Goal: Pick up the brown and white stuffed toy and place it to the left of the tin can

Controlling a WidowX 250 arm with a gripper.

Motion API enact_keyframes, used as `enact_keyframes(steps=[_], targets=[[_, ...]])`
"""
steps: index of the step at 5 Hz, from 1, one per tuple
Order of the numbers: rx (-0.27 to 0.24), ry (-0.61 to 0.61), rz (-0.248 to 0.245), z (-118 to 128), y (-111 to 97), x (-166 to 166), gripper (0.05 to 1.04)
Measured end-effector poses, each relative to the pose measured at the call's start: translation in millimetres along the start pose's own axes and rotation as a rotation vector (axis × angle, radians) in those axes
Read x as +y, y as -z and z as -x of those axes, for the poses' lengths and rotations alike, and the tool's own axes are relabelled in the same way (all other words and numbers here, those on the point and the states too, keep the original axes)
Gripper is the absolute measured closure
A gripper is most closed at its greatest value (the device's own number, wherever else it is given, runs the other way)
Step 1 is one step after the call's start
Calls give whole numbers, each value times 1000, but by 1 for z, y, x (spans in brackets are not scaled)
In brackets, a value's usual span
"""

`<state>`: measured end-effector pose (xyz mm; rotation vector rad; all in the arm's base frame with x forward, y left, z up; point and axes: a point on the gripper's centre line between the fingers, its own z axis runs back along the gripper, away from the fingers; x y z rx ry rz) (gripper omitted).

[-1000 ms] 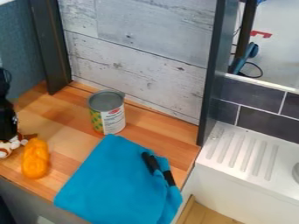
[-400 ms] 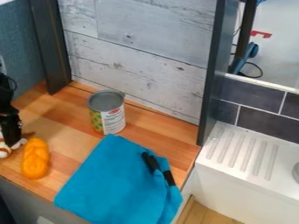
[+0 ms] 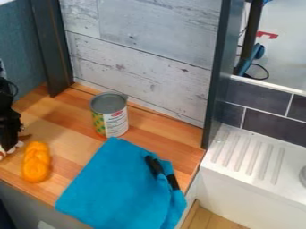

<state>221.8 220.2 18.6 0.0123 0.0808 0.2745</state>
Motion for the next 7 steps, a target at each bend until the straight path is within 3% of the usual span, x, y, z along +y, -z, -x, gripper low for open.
enact_keyframes(steps=[1,2,3,4,5,7], targets=[[-41,-11,-43,5,-39,2,496],[-141,26,-95,-7,-87,-5,496],[-217,91,-117,-29,-103,-23,496],[-267,120,-124,-58,-101,-32,496],[-273,147,-113,-88,-93,-45,496],[-184,190,-58,-117,-53,-60,496]])
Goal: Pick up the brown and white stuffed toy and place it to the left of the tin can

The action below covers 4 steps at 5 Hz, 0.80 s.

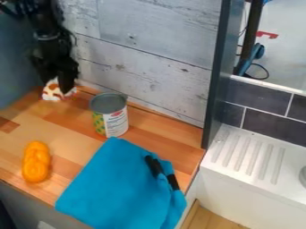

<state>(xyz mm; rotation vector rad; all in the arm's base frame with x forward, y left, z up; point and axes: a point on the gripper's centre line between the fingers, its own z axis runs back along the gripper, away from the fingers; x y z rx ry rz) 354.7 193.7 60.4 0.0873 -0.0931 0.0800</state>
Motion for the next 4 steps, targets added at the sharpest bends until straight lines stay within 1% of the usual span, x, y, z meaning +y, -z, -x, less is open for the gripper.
enact_keyframes(steps=[1,2,3,4], targets=[[-4,6,-16,-6,19,-3,496],[24,40,-4,-9,33,-11,496],[35,61,12,-10,37,-12,496],[50,98,43,-12,37,-15,424]])
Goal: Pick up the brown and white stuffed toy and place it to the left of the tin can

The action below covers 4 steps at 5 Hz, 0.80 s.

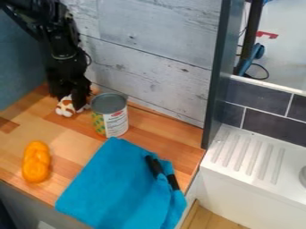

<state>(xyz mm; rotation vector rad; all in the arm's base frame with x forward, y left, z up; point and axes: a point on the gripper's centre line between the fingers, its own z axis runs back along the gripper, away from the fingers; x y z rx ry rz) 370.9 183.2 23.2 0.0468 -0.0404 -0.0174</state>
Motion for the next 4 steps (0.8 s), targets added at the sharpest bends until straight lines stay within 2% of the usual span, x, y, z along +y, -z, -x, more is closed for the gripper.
enact_keyframes(steps=[1,2,3,4], targets=[[23,56,45,0,-9,-4,134],[42,63,57,3,-13,-6,76],[3,47,11,6,-43,-3,81],[11,21,-49,32,-74,-5,83]])
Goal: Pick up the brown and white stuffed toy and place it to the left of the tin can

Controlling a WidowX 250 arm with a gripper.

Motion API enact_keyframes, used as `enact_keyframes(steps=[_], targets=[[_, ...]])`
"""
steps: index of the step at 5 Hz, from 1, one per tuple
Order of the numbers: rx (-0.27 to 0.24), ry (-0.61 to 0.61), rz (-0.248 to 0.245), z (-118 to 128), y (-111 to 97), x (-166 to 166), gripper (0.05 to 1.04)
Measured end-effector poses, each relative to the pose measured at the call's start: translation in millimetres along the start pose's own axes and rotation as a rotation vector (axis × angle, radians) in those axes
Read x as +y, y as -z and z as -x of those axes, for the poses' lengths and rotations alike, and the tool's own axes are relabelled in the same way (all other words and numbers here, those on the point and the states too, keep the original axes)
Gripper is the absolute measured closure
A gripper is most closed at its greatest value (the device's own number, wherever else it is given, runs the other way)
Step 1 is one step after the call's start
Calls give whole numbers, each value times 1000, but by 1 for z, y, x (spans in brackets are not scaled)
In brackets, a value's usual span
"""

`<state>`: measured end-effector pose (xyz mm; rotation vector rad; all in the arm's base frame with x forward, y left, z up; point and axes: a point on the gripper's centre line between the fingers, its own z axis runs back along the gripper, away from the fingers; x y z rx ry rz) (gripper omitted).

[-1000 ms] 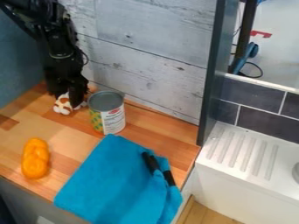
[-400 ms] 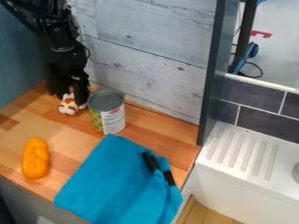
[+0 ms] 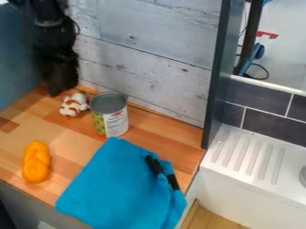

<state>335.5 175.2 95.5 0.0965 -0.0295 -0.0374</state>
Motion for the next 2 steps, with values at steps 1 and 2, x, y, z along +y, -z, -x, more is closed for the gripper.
enact_keyframes(steps=[1,2], targets=[[-20,-46,-62,40,-34,-11,83],[29,-60,-42,77,-39,-22,83]])
